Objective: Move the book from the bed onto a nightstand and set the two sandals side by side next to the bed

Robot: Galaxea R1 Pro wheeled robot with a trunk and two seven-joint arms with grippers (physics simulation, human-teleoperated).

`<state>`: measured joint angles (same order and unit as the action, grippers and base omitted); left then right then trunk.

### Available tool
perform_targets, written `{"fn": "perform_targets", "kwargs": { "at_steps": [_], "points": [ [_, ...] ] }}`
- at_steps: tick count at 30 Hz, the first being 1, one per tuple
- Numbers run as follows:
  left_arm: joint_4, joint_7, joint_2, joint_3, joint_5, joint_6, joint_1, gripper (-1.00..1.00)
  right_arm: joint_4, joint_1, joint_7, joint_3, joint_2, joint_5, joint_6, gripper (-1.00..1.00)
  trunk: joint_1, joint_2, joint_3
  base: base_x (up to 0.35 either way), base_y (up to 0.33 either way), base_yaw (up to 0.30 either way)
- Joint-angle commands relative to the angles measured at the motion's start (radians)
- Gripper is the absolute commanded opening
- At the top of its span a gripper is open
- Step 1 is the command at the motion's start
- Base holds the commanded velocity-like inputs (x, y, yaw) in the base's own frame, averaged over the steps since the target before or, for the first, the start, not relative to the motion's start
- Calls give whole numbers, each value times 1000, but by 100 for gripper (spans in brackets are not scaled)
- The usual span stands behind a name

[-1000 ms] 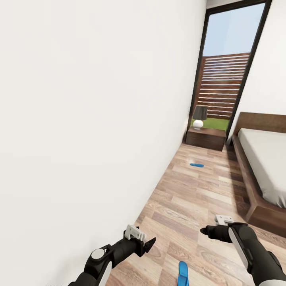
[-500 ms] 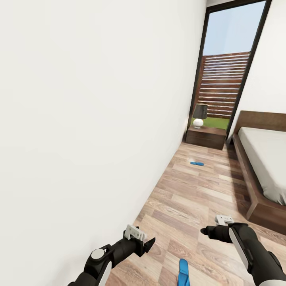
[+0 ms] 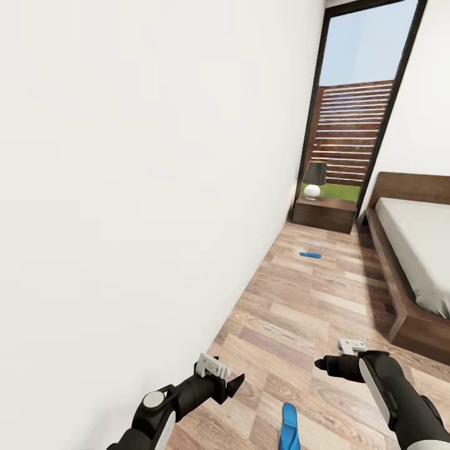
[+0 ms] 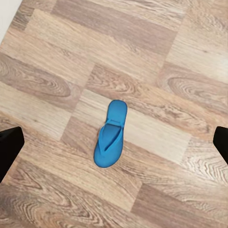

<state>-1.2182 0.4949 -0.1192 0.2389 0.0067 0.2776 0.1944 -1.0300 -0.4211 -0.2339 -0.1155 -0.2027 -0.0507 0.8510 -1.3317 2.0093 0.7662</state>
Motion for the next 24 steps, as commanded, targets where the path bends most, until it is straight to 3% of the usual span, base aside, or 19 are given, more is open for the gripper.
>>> {"fn": "perform_targets", "kwargs": {
  "at_steps": [1,24],
  "points": [
    [-1,4,0,-1,1,8,0,100,-1,0,0,-1,0,-5,5,100,-4,8,4,0,0,0],
    [-1,4,0,-1,1,8,0,100,0,-1,2,-1,1,0,5,100,-92,169,76,0,0,0]
  ]
}}
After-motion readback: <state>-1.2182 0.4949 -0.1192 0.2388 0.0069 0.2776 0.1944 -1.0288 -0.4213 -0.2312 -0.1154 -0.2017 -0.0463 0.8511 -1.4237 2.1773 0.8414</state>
